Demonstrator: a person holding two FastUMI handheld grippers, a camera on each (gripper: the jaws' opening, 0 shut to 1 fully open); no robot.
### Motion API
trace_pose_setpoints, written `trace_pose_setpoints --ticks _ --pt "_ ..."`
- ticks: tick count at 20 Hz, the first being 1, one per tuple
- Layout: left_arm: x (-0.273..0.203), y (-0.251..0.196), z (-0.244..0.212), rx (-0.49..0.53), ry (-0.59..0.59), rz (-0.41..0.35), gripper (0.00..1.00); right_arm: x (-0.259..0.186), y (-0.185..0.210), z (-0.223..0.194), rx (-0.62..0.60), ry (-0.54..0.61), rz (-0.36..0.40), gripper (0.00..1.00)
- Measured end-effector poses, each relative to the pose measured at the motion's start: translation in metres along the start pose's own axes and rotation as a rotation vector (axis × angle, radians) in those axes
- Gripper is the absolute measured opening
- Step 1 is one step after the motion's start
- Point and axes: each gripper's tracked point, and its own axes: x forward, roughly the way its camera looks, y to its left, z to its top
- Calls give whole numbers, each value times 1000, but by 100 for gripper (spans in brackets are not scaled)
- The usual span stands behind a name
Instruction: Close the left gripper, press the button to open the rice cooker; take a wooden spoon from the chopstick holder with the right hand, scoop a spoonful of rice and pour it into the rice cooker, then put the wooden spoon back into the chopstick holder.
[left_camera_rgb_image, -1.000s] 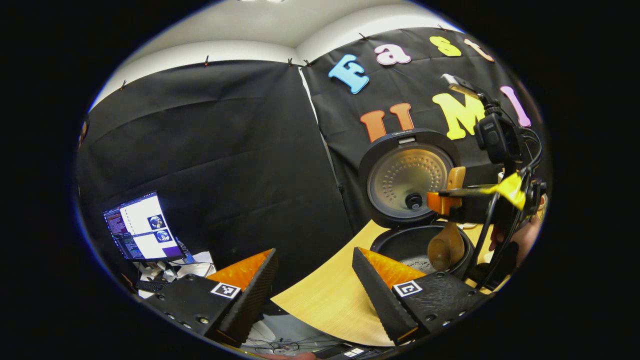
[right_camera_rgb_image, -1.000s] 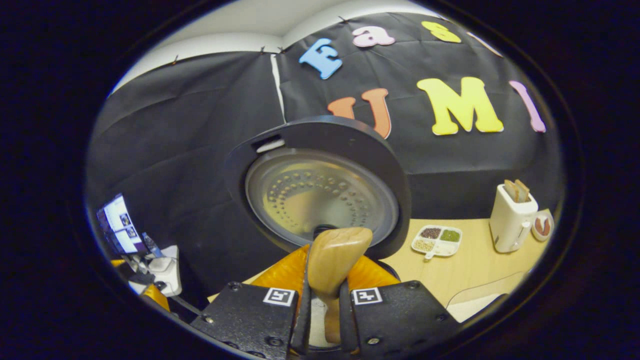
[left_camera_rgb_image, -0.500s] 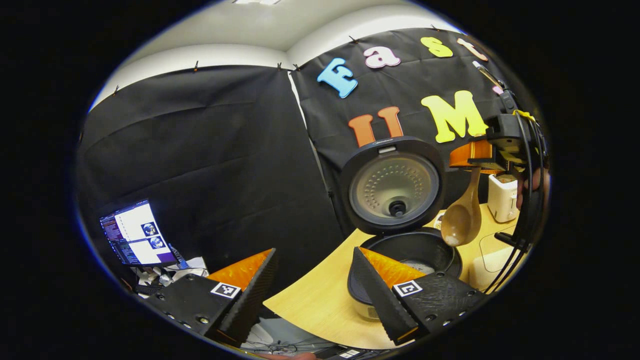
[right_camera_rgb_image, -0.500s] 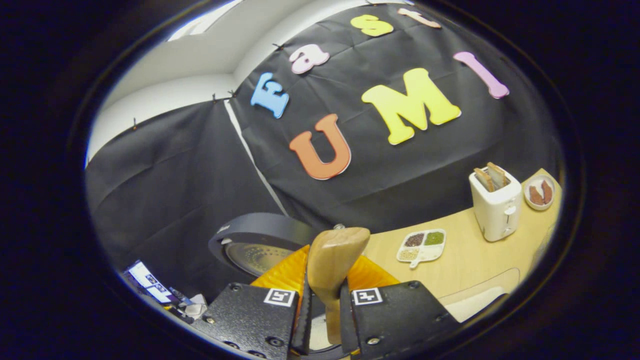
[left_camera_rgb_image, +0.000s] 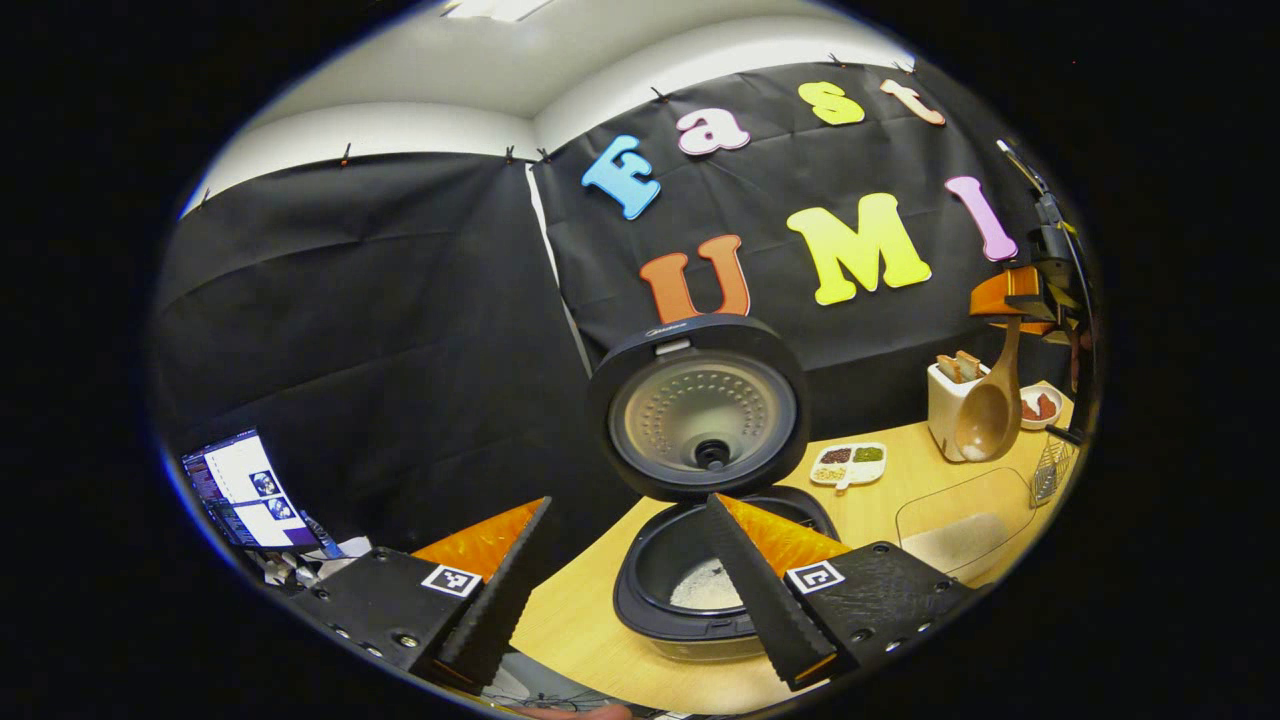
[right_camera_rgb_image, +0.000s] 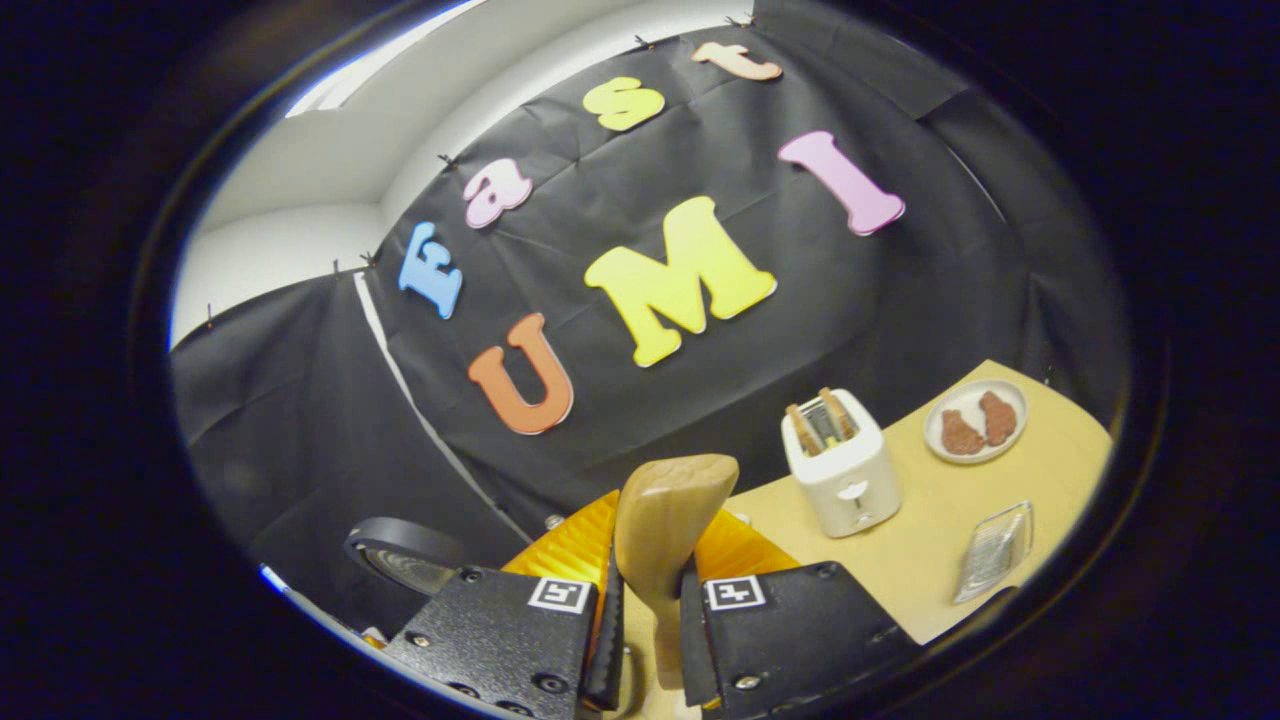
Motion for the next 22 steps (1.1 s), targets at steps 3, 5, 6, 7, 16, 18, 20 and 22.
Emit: trace_pose_setpoints --ticks 3,5,6,7,16,18,20,22 --pt "2 -23 8 7 -11 -37 95 -6 -56 19 35 -21 -83 28" --pt "1 -35 13 7 -19 -53 95 -8 -73 23 68 -26 -100 28" --pt "1 -39 15 7 -22 -56 95 -9 -74 21 86 -20 -95 29" --pt "1 -42 15 7 -20 -60 95 -9 -71 20 99 -18 -87 29" --pt "-6 -10 7 28 -11 -11 95 8 29 -30 162 86 89 29" --pt "-7 -2 7 32 -13 -2 95 8 21 -26 164 75 75 29" --pt "-9 -2 9 30 -19 -2 95 6 4 -19 152 60 46 29" --pt "-8 -6 7 33 -14 -9 95 4 -20 -9 133 42 11 28"
